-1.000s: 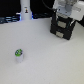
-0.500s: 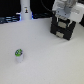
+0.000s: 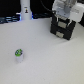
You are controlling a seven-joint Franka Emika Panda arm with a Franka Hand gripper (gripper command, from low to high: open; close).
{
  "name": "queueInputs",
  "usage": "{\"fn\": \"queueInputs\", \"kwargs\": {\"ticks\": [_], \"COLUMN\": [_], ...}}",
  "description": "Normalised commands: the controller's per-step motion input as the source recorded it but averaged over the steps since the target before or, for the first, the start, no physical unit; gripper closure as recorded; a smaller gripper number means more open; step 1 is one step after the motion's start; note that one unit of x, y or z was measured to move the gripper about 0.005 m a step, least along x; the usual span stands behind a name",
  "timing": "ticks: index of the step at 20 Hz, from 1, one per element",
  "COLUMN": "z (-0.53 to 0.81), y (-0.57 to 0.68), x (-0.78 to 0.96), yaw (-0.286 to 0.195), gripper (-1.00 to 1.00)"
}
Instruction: Open the kcup holder, insert the kcup into the holder, and close the kcup holder
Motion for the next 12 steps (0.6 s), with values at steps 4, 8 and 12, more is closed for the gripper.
{"fn": "queueInputs", "kwargs": {"ticks": [4, 8, 12], "z": [0.24, 0.18, 0.10], "y": [-0.16, -0.26, -0.28], "x": [0.76, 0.92, 0.97], "yaw": [-0.039, -0.049, -0.056], "gripper": [1.00, 1.00, 1.00]}}
